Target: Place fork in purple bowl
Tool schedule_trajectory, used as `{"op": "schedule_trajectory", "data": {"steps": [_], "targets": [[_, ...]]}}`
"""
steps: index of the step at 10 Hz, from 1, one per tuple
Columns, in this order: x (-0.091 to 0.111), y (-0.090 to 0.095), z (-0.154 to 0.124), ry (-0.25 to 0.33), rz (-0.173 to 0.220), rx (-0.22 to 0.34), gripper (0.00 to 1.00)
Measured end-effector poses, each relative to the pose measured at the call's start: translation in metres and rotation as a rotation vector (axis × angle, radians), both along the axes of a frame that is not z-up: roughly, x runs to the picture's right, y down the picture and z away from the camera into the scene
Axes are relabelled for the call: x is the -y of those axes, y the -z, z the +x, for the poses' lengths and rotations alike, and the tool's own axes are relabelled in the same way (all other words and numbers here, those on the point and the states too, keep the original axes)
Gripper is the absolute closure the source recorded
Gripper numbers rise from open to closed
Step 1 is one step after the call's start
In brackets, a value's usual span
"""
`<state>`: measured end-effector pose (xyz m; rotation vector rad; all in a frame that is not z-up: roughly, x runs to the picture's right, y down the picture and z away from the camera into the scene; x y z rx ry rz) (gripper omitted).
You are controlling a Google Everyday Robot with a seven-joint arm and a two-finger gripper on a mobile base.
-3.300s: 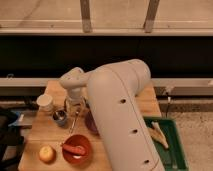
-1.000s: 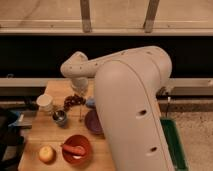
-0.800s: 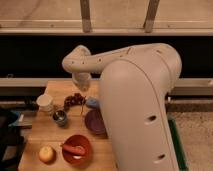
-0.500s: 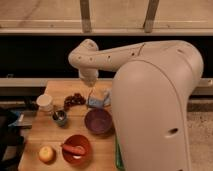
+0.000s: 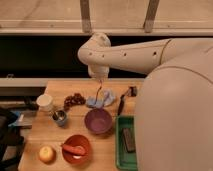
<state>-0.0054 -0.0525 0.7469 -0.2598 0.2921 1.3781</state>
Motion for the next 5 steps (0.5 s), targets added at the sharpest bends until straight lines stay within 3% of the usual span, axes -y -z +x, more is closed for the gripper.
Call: {"op": "schedule_trajectory", "data": {"steps": [3, 5], "targets": [[-0.016, 0.008, 0.018, -0.028, -0.007, -0.026, 1.0], [-0.047, 0.007, 0.02, -0.052, -0.042, -0.021, 1.0]]}}
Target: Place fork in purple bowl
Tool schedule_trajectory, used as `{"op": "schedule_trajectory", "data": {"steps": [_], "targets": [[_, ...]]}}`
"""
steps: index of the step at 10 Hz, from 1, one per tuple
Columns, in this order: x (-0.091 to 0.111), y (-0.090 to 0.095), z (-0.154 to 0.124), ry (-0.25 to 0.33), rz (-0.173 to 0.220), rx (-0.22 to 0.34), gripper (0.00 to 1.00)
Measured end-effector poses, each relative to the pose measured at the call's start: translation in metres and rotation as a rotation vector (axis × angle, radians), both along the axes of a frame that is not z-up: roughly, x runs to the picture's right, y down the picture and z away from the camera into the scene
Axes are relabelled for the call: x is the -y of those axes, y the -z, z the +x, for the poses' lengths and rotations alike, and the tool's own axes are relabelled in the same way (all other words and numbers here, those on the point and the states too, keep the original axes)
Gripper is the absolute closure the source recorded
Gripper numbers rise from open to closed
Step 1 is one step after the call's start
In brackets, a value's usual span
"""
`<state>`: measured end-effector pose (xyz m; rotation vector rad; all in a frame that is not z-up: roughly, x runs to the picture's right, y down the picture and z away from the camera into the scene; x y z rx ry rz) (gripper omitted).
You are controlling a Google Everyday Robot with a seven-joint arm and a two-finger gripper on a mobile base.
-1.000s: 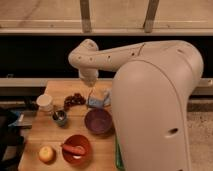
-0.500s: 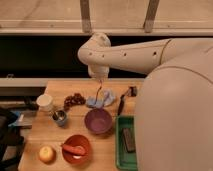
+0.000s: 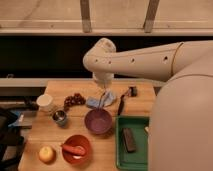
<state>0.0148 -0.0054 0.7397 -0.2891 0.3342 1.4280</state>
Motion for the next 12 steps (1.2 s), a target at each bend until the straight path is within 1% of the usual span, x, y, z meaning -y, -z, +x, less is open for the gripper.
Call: {"op": "schedule_trajectory", "data": {"steps": [1, 2, 4, 5, 6, 7, 8, 9, 10, 12], "targets": [[-0.011, -0.001, 0.001, -0.009, -0.015, 0.003, 1.0], [-0.03, -0.008, 0.004, -0.024, -0.045, 0.008, 1.0], [-0.057, -0.02, -0.002, -0.045, -0.101, 0.032, 1.0], [-0.068, -0.026, -0.003, -0.05, -0.126, 0.042, 1.0], [-0.082, -0.036, -0.006, -0.063, -0.17, 0.062, 1.0], [-0.09, -0.043, -0.01, -0.072, -0.203, 0.082, 1.0], [-0.095, -0.046, -0.014, -0.077, -0.231, 0.098, 0.97], [-0.101, -0.051, -0.018, -0.083, -0.267, 0.115, 0.88], [-0.106, -0.055, -0.021, -0.09, -0.292, 0.13, 0.76], [-0.107, -0.058, -0.024, -0.11, -0.312, 0.152, 0.59]]}}
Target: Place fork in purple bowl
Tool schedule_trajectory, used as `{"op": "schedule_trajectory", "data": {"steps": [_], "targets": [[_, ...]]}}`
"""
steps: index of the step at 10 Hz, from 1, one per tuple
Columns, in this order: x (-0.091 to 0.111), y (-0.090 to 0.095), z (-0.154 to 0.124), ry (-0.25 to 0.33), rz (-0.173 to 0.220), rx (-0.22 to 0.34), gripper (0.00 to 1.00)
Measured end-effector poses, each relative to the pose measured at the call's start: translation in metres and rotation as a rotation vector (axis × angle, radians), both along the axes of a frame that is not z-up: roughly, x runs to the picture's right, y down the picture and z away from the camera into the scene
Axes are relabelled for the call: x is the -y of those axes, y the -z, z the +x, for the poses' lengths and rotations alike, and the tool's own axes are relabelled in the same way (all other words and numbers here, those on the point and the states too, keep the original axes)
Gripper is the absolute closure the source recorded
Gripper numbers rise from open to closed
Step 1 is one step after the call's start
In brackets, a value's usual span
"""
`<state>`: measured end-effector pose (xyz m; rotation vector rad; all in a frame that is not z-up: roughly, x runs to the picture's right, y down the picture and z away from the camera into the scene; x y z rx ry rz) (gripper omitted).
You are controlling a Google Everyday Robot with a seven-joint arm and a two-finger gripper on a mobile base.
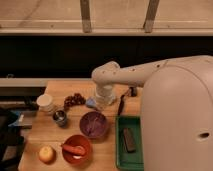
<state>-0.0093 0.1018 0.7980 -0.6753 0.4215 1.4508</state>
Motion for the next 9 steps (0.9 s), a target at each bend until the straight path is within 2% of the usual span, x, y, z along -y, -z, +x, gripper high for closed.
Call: {"op": "schedule_trajectory", "data": {"steps": [1, 2, 9], "targets": [[0.0003, -0.0001, 0.0013, -0.005, -0.002, 0.0, 0.51], [0.0, -0.0003, 0.0013, -0.004, -0.002, 0.0, 0.49], [-0.0004, -0.0002, 0.0001, -0.002, -0.002, 0.002, 0.49]]}}
